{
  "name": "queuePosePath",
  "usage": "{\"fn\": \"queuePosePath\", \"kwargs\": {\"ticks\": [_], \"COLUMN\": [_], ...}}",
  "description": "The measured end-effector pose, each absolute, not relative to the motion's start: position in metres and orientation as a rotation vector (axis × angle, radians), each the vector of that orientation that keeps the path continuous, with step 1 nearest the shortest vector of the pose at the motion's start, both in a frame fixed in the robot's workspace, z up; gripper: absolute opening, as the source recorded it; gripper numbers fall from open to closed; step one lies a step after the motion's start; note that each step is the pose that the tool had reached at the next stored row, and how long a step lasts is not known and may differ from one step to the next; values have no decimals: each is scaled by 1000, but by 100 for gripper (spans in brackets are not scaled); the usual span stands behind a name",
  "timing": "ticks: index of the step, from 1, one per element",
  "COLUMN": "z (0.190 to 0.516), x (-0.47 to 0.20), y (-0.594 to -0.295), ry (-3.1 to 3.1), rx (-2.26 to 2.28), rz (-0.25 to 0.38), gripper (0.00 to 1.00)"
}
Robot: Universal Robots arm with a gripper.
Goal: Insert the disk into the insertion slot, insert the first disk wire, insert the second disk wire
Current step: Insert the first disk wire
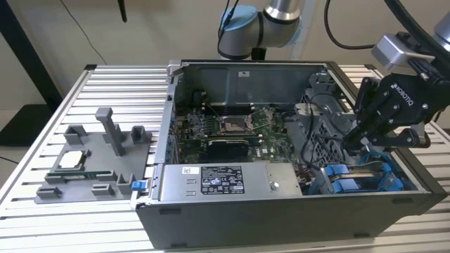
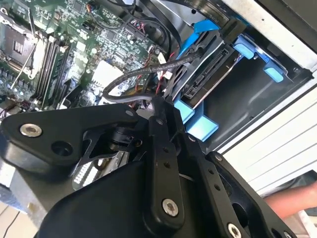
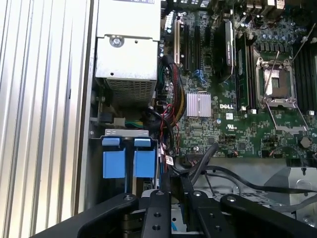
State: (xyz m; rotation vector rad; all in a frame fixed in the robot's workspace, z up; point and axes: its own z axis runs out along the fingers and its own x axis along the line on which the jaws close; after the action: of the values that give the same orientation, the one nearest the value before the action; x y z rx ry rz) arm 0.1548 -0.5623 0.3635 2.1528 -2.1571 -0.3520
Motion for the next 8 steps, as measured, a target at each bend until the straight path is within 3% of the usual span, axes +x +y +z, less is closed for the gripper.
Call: {"fn": "queuePosePath", "kwargs": {"ticks": [8], "z": [359], "x": [156], "y": [-565], "ry": [-2156], "rx": [2158], "rz": [-351], "gripper": [0]}}
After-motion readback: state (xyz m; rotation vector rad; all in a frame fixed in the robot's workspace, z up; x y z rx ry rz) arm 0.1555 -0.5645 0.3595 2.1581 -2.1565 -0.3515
